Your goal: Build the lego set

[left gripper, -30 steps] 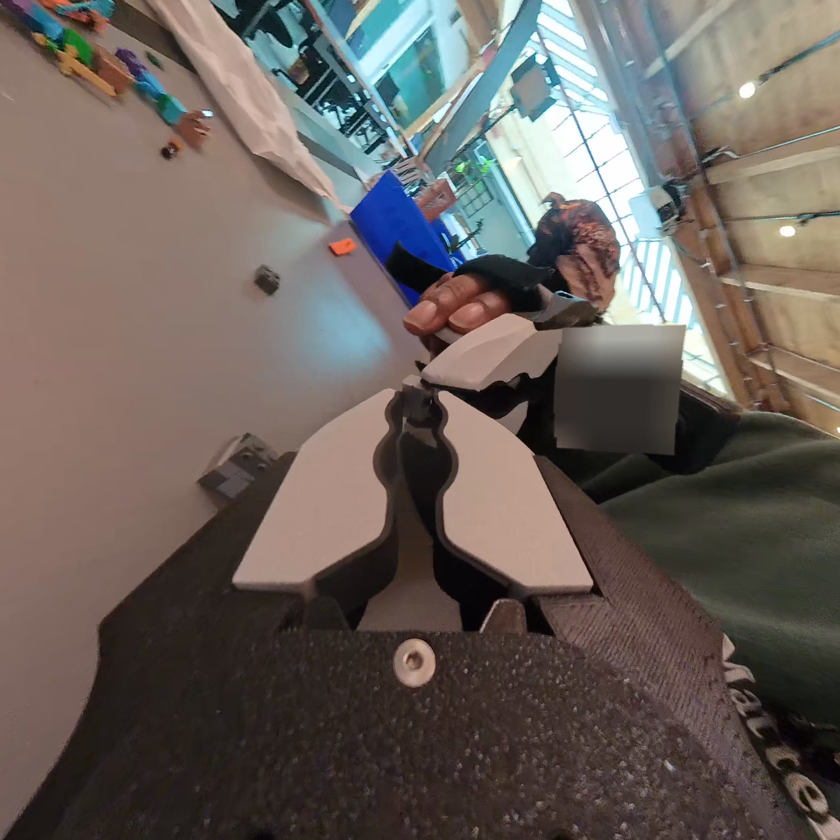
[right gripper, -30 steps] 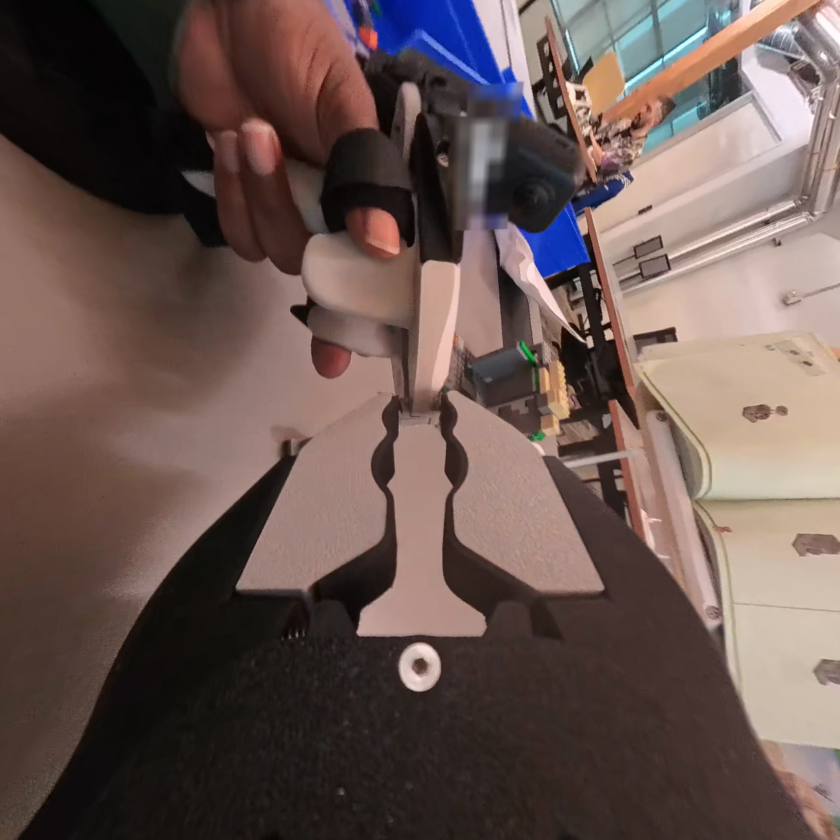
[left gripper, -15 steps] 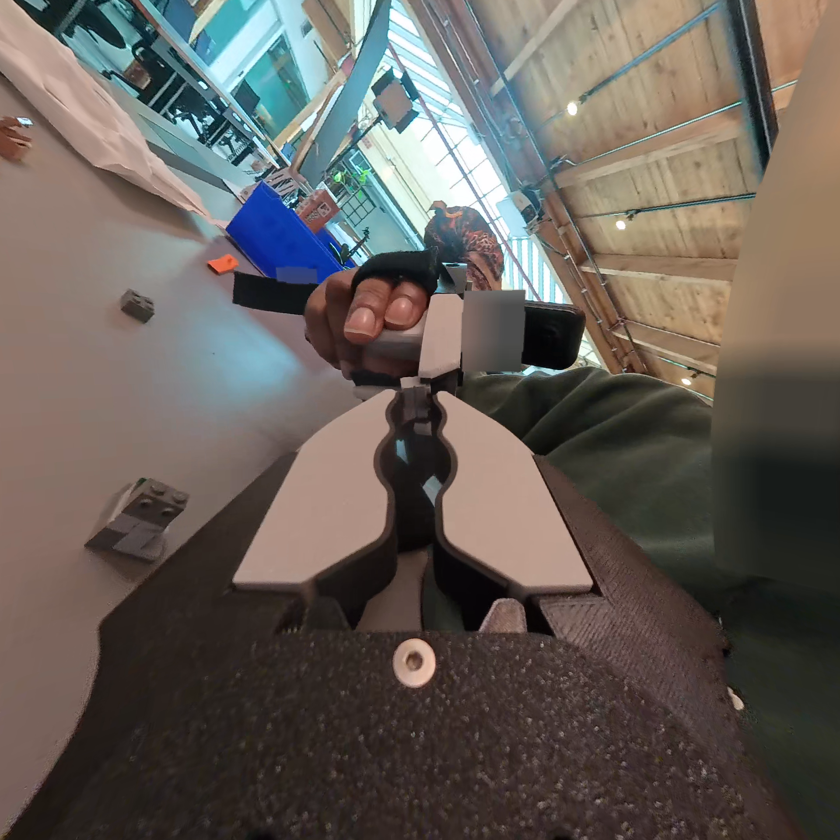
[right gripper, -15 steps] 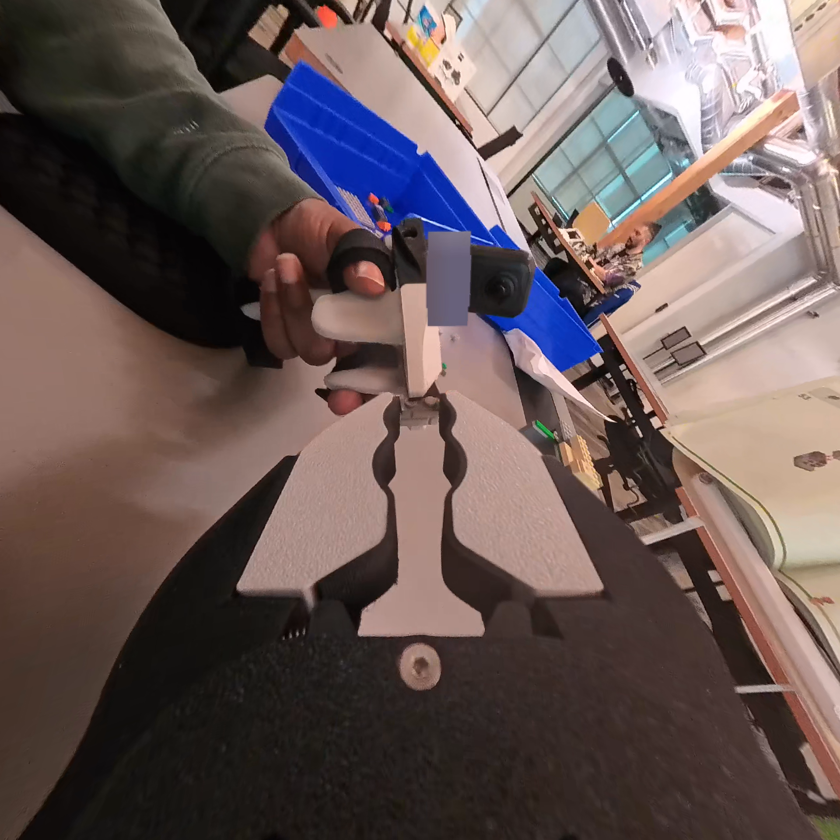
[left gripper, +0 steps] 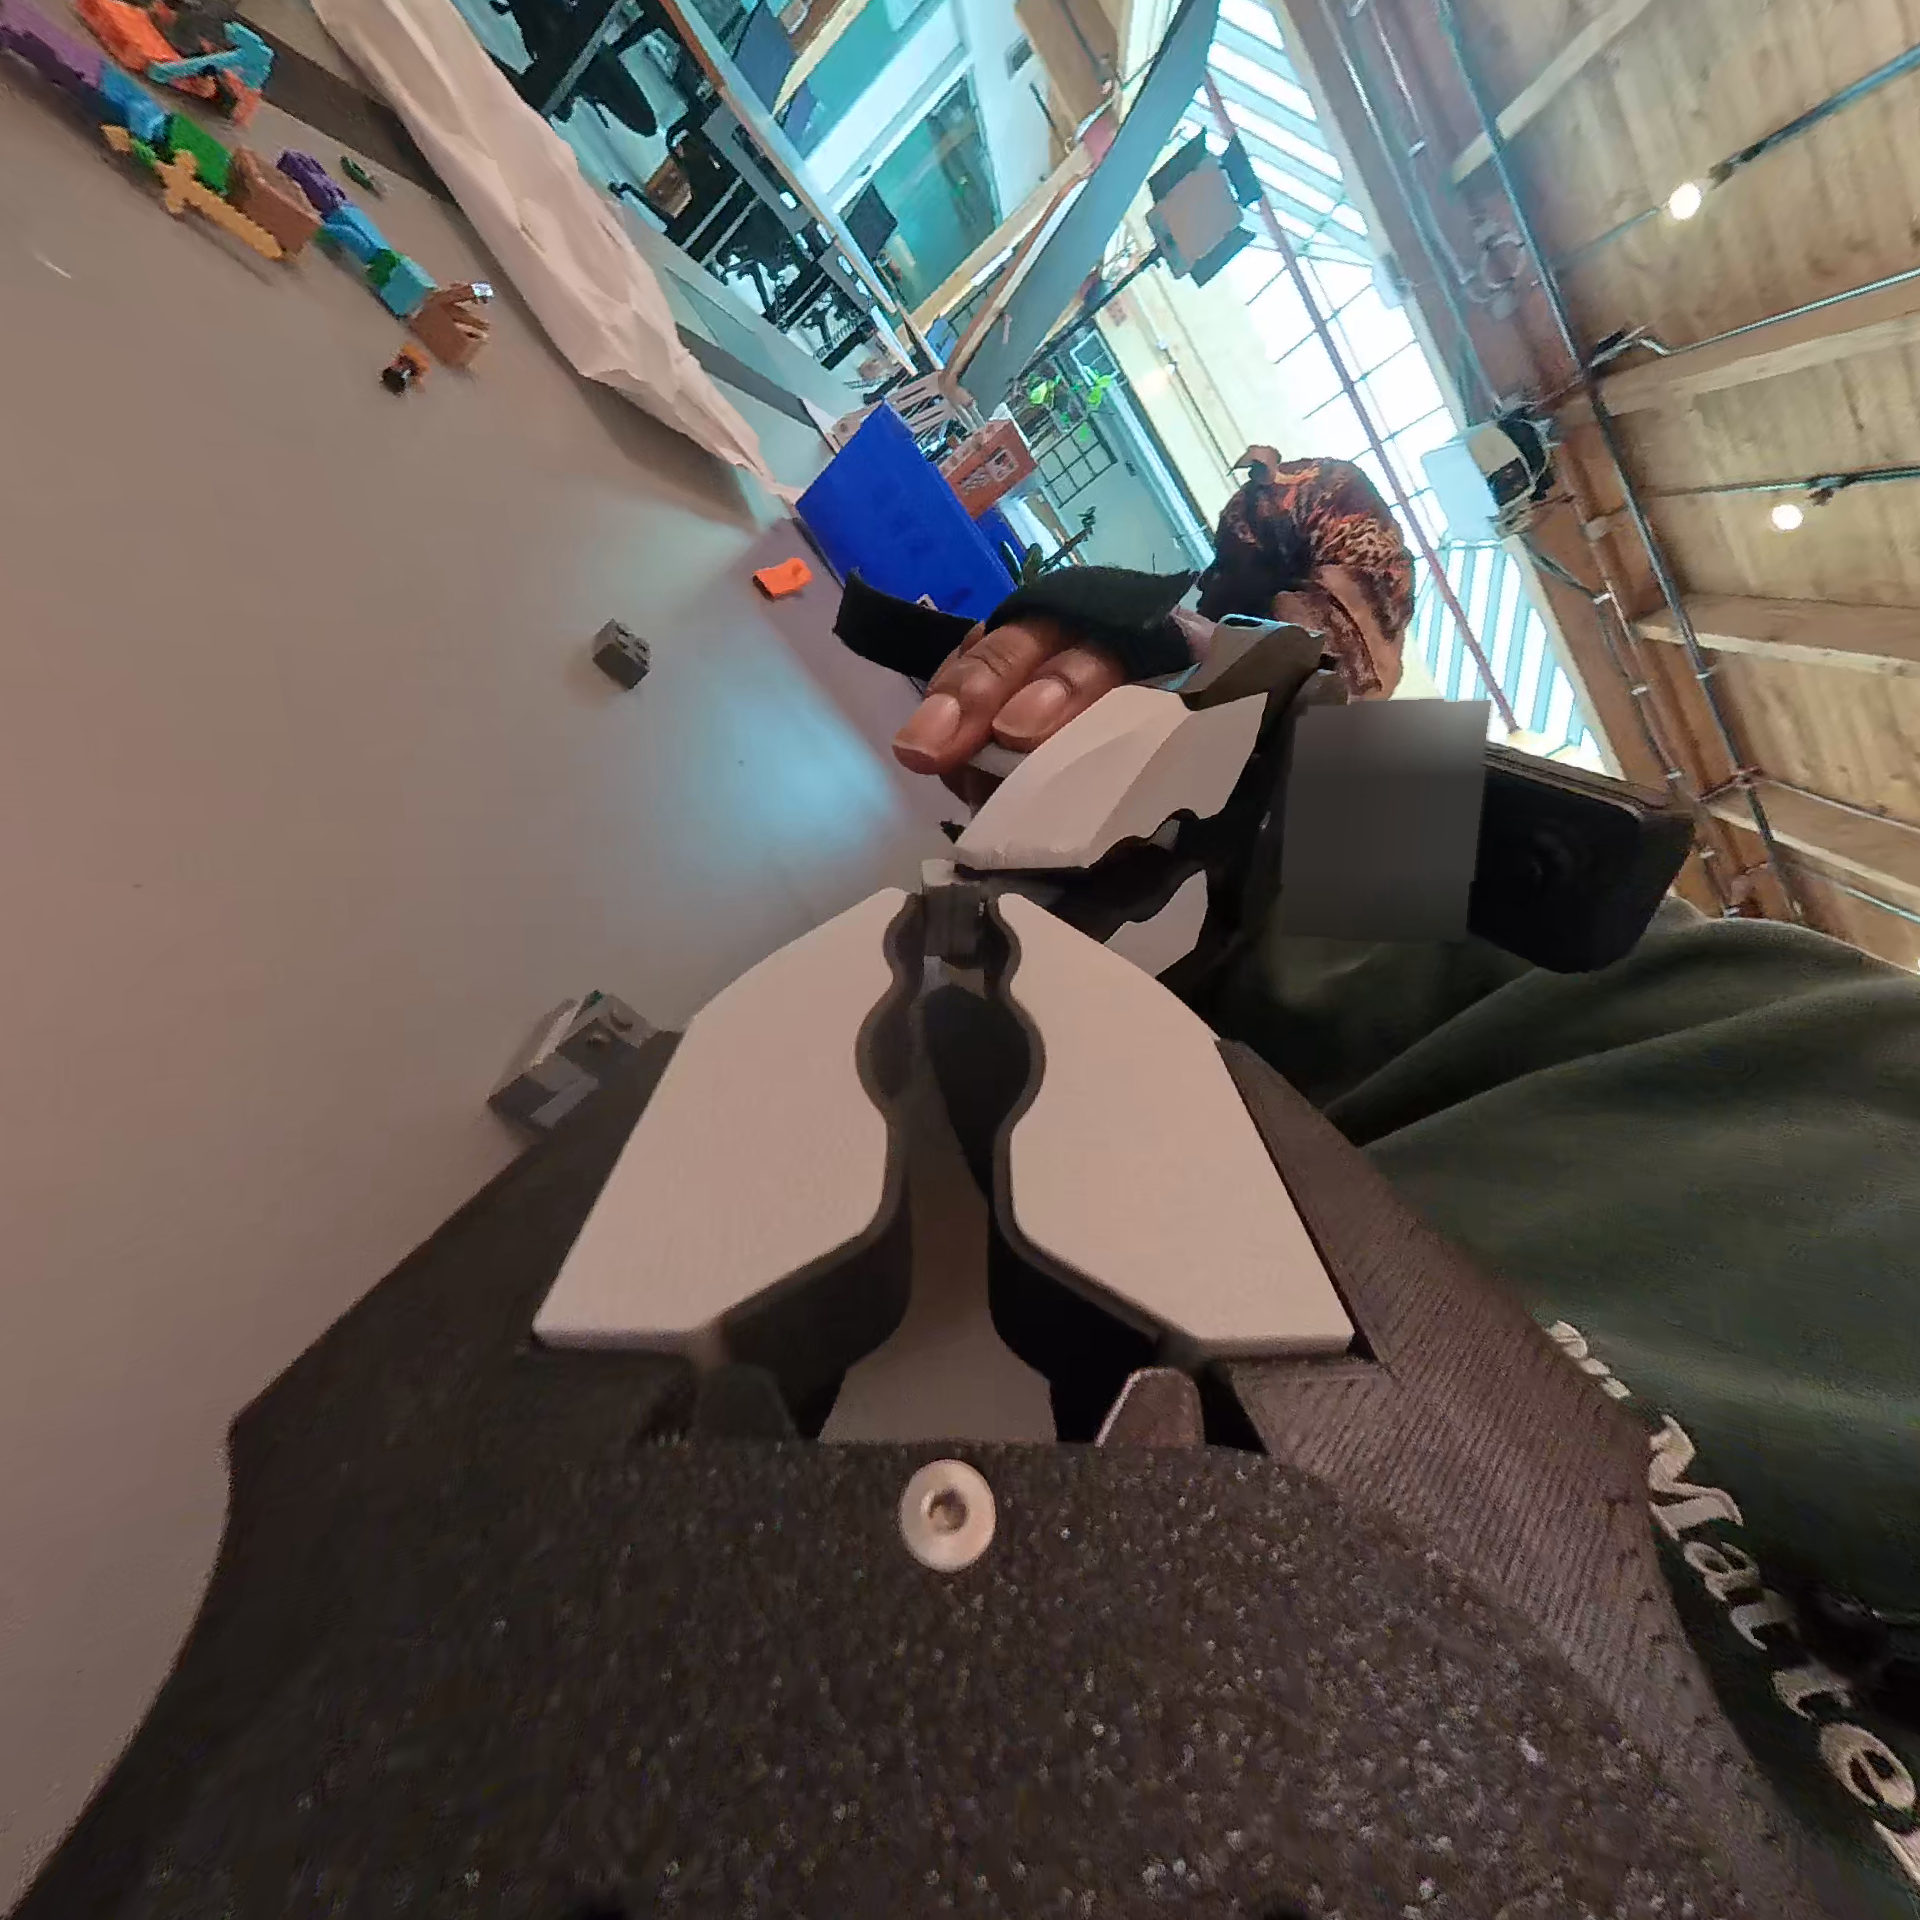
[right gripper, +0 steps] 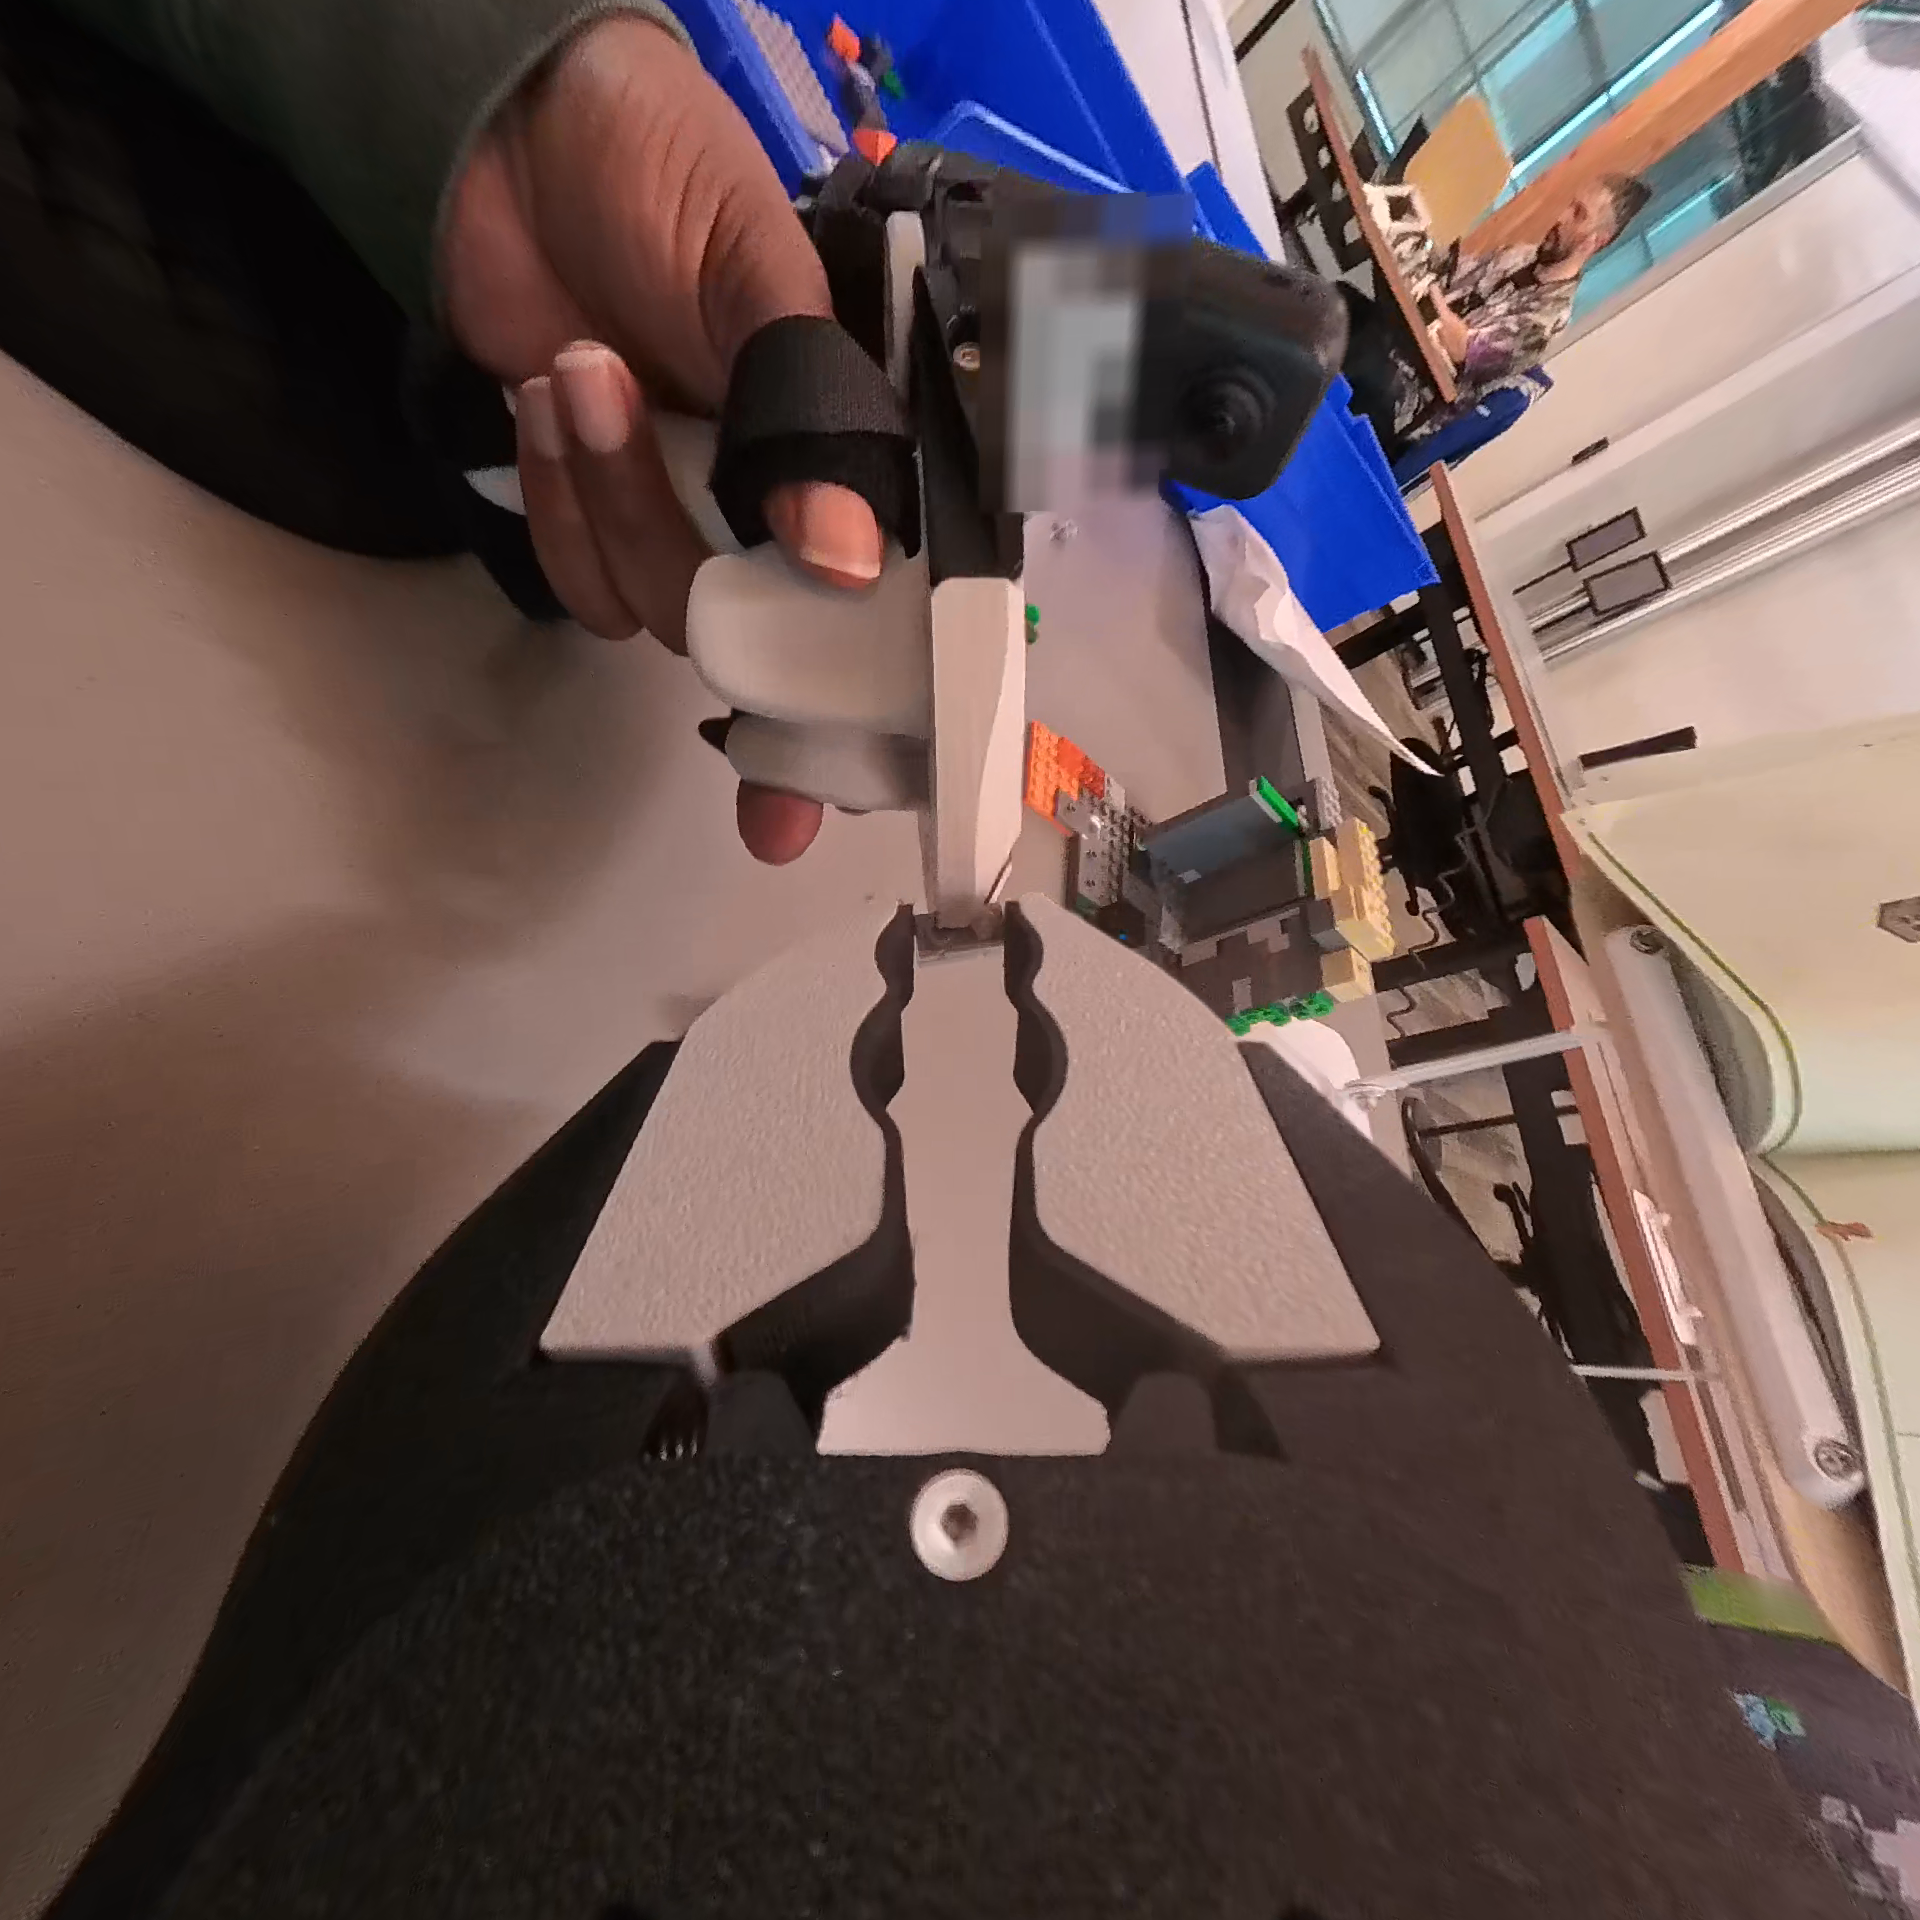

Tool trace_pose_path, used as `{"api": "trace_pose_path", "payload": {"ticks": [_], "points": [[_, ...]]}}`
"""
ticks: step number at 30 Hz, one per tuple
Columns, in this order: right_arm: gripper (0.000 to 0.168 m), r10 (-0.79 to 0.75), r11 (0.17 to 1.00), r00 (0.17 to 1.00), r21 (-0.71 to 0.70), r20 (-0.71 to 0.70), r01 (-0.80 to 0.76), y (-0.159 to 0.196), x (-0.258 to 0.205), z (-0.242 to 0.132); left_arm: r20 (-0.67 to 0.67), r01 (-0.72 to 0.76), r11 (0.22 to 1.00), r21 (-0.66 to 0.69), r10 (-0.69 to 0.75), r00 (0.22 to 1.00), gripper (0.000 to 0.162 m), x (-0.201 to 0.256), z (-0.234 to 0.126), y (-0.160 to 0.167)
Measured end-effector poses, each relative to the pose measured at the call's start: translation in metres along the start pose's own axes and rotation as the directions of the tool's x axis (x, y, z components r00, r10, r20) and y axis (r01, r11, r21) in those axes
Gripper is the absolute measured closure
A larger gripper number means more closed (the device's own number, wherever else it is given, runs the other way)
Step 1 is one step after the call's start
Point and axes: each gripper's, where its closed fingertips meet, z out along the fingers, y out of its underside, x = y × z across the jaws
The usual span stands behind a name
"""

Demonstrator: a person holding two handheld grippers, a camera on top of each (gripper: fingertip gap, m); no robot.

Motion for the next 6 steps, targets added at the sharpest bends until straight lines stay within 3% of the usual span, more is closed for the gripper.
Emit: {"api": "trace_pose_path", "payload": {"ticks": [3, 6], "points": [[0.153, 0.032, 0.999, 0.999, 0.016, 0.021, -0.033, -0.001, 0.000, -0.001, -0.003, -0.039, 0.999, -0.019, 0.039, 0.999, 0.149, 0.000, -0.001, 0.002], [0.153, 0.111, 0.993, 0.993, 0.028, 0.039, -0.113, 0.006, 0.007, -0.006, 0.096, -0.193, 0.976, -0.101, 0.203, 0.974, 0.139, -0.014, -0.006, 0.006]]}}
